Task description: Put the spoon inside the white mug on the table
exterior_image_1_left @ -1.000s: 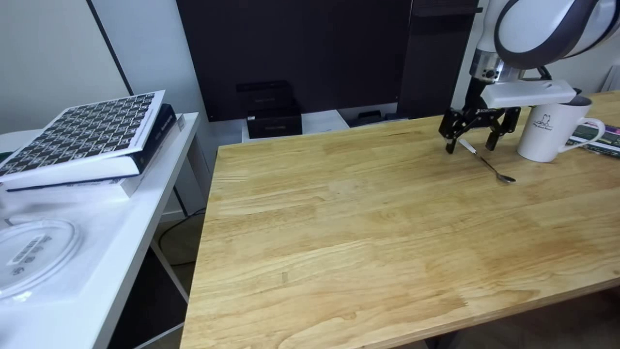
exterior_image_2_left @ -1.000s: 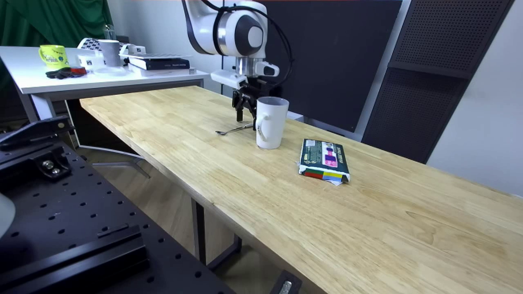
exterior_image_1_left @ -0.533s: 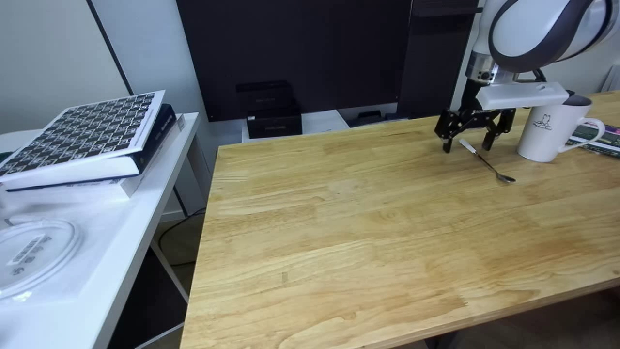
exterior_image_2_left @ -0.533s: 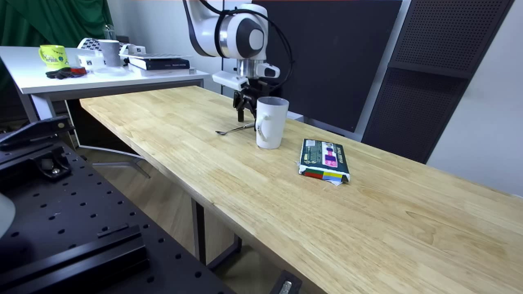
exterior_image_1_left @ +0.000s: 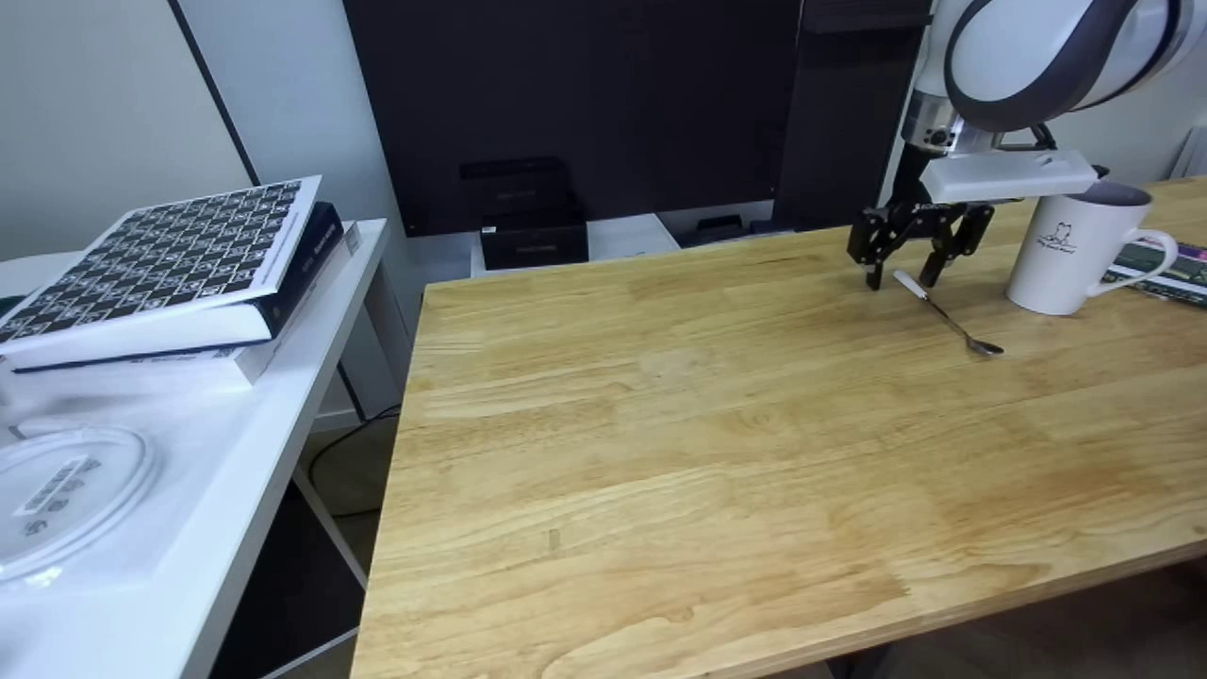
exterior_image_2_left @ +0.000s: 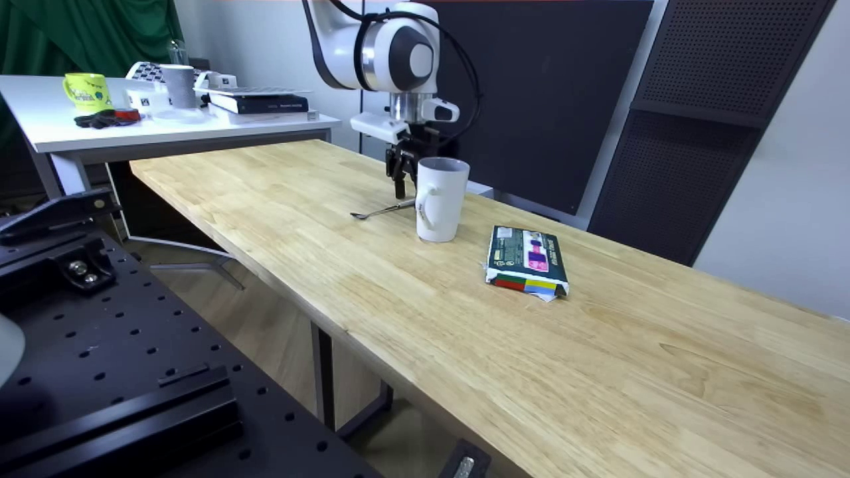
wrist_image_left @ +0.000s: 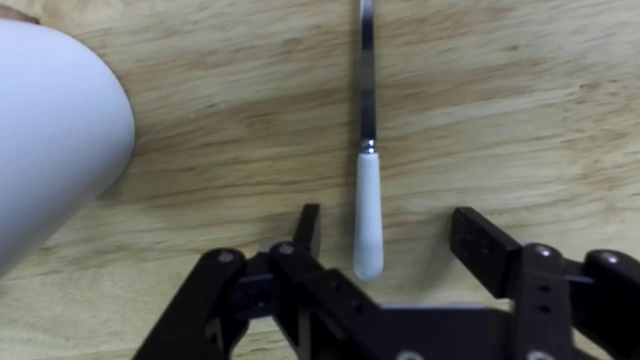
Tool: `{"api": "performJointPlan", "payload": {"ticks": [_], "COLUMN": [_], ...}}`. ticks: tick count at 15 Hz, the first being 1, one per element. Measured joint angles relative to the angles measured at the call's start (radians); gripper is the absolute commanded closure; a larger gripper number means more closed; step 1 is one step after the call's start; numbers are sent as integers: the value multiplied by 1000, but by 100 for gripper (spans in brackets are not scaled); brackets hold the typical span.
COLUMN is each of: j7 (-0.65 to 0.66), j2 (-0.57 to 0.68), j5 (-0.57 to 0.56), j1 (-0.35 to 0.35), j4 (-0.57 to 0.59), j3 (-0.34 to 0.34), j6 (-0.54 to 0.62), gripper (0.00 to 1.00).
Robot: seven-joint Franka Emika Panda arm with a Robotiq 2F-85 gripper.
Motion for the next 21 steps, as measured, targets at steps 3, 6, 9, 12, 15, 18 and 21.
{"api": "performJointPlan", "payload": {"ticks": [3,6,9,12,15,18,21], "j7": [0,1,9,20,21,21,21], "j2": [0,0,0,0,-7,-33,-79], "j5": [-1,-1,0,0,0,-1,-8], "j1": [2,2,2,1,-2,-13,-24], "j4": [14,24,28,49,100,163,208], "j3": [-5,-8,-17,-29,-35,-36,-37], "j6": [-1,-2,-21,-84,-165,-247,-314], "gripper": [82,99,96,96,96,96,96]}}
